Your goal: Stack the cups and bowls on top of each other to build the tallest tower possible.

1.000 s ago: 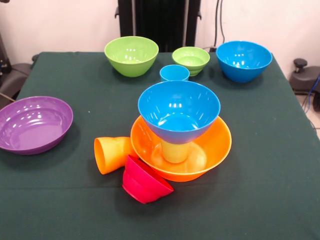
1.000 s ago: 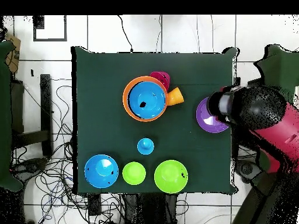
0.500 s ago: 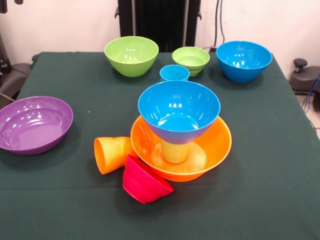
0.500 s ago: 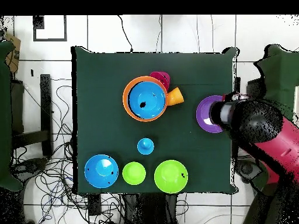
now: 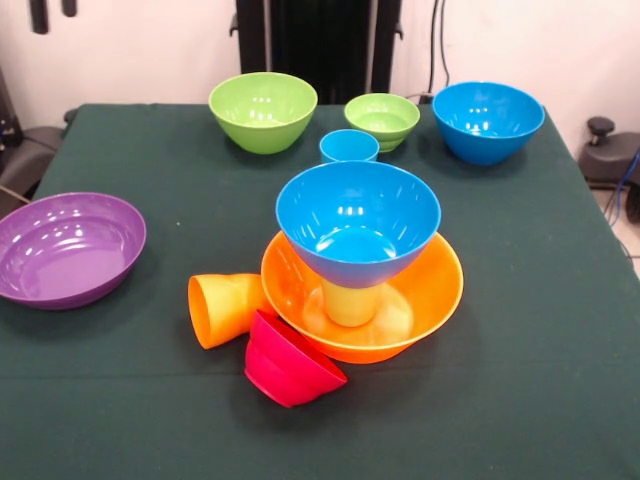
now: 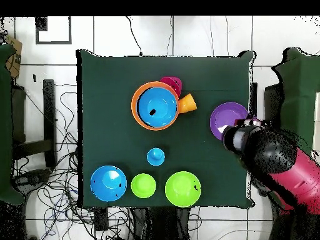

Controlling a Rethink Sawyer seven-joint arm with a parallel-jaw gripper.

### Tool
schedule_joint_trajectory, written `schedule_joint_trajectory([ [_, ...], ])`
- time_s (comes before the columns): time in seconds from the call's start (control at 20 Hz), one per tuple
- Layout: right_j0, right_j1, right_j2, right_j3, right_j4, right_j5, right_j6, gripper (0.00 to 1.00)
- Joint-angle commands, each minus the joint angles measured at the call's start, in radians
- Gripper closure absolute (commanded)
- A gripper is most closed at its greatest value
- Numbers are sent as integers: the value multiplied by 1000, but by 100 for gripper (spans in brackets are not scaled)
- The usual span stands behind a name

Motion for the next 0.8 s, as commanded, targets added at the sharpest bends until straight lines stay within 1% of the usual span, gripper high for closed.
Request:
schedule_joint_trajectory([
  [0.05, 7, -17, 155, 188, -74, -64, -200, 0],
  [0.25, 25, -3, 163, 197, -73, -87, -139, 0],
  [0.8, 65, 60, 161, 198, -74, -134, -39, 0],
])
